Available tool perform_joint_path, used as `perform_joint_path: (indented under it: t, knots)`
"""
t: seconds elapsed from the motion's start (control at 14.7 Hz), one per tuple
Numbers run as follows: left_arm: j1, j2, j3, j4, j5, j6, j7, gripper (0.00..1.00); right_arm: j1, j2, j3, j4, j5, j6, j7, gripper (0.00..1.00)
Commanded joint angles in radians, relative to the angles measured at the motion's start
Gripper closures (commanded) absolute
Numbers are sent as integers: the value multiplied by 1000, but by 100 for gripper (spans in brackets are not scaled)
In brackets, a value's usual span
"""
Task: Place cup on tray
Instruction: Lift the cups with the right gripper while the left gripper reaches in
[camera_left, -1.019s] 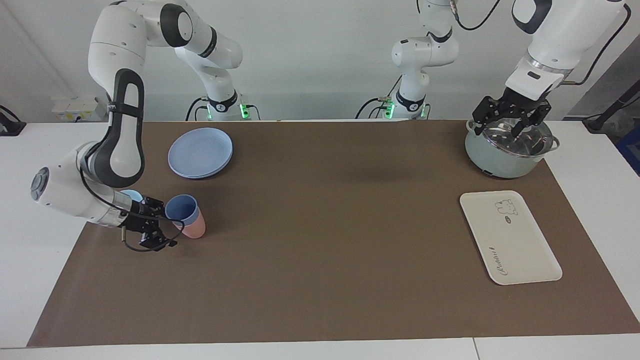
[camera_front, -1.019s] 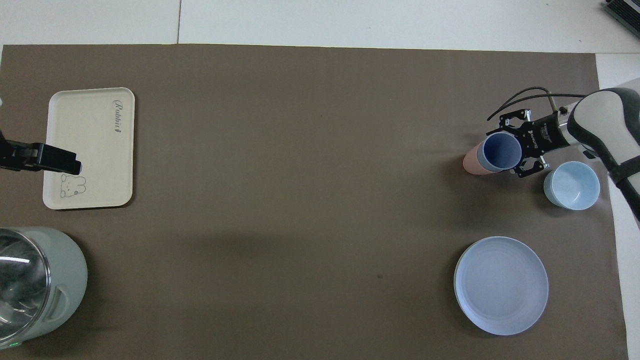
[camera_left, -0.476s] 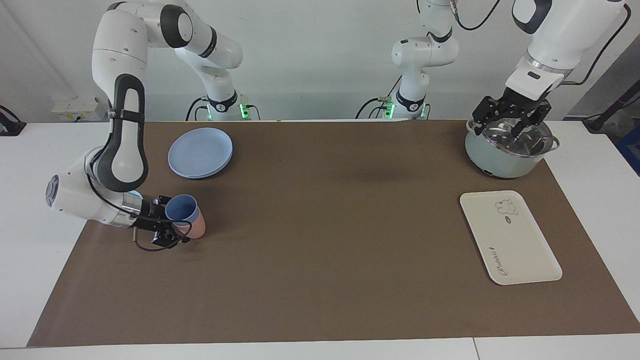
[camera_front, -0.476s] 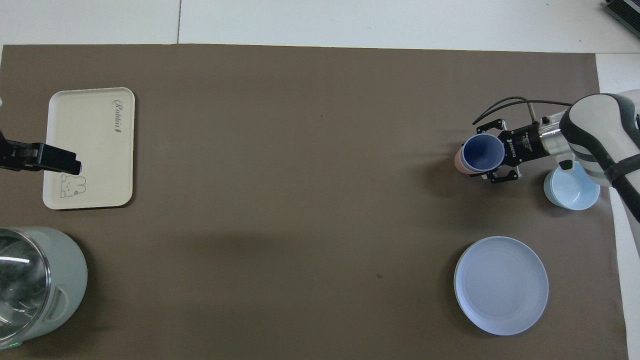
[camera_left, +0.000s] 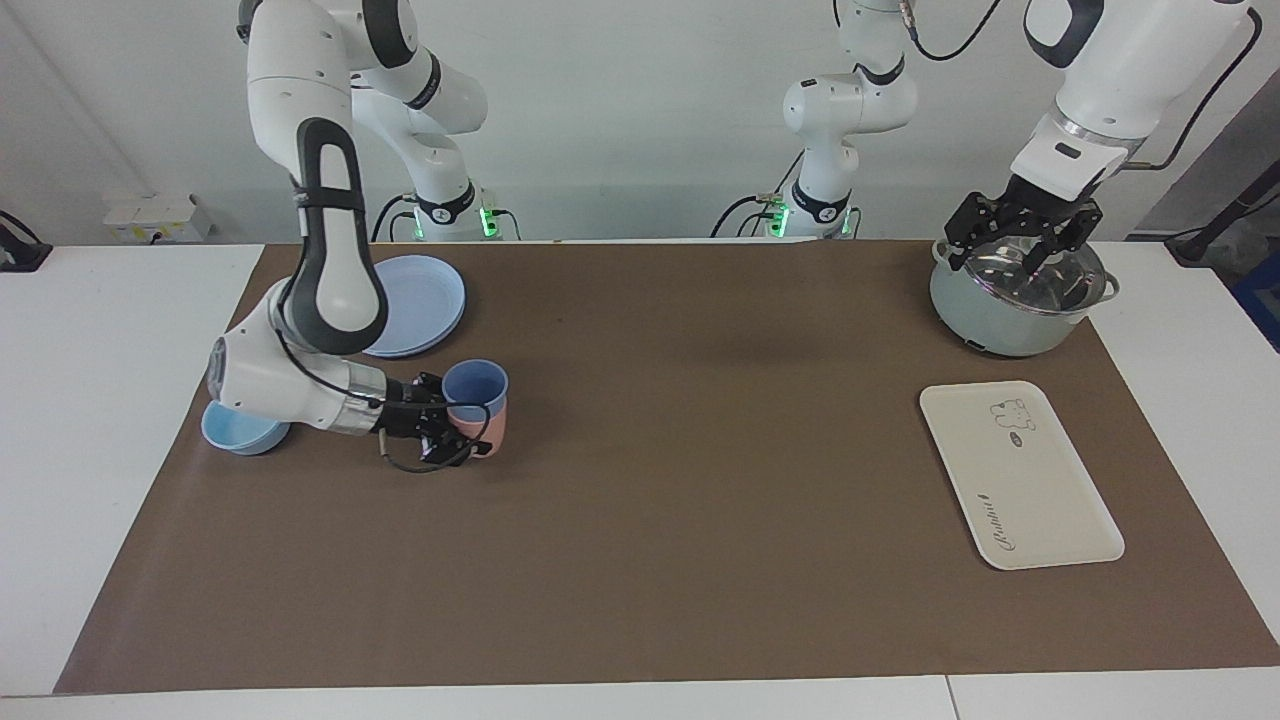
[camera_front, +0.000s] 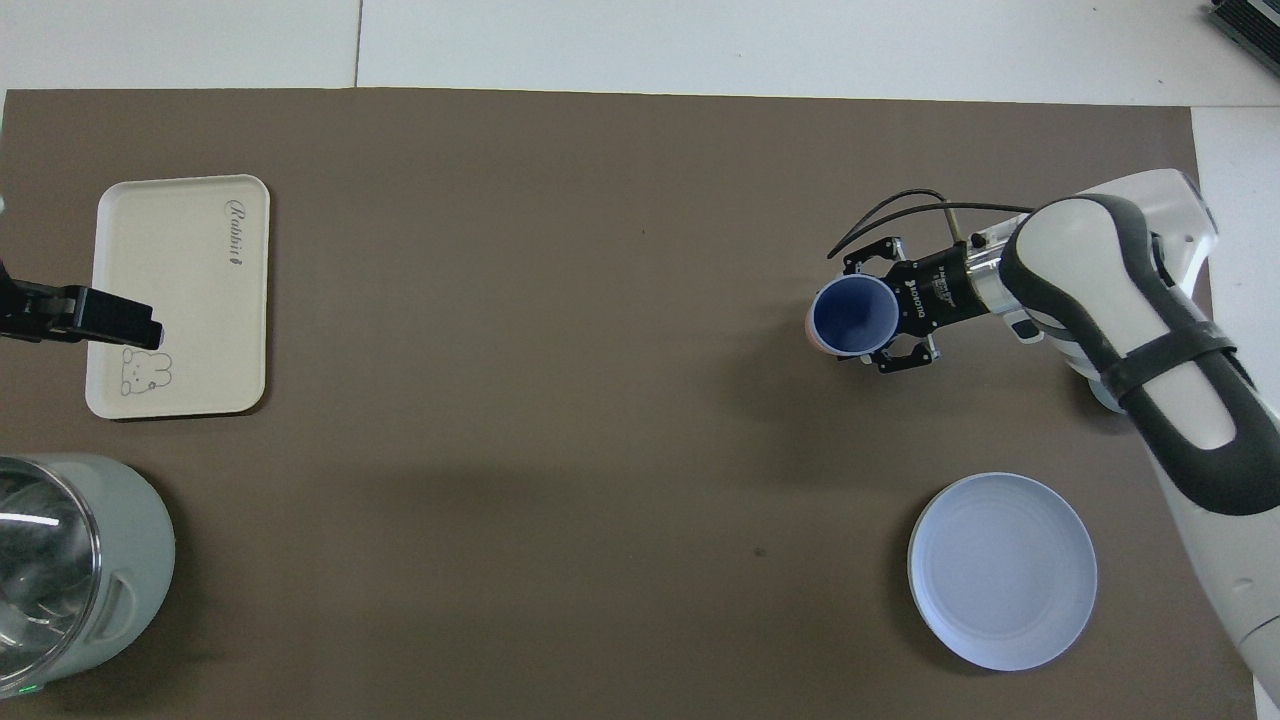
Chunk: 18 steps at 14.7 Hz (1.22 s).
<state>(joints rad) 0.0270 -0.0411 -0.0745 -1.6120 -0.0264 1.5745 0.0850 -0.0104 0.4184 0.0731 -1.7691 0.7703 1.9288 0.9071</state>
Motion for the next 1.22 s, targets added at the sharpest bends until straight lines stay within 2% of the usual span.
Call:
perform_joint_path:
  t: [0.0,0.27,0.41,0.48,0.75,0.95,1.16]
  knots:
    - [14,-10,-7,-9,-14,-2,12,0,107,-70,-4,-52,27,94,117,100]
    - [-13,-17,-16,-9,-14,10,4,0,263,-90,-4,-26,20,269,343,100]
    - [-39,-29,-24,-40,-24,19,-7,0,323,-113,-7,-20,-3,297,421,100]
    - [-89,-34,-27,-52,-32,48,-65,0,329,-118,-7,-18,-19,297,441,100]
    - [-287,-91,-27,-228,-49,377,-501,0,398,-141,-7,-18,-83,302,530,100]
    - [-390,-91,-27,-308,-115,582,-668,2,418,-141,-6,-20,-108,340,555,100]
    - [-436,-95,-27,-347,-116,621,-700,5,418,-141,-6,-21,-109,348,553,100]
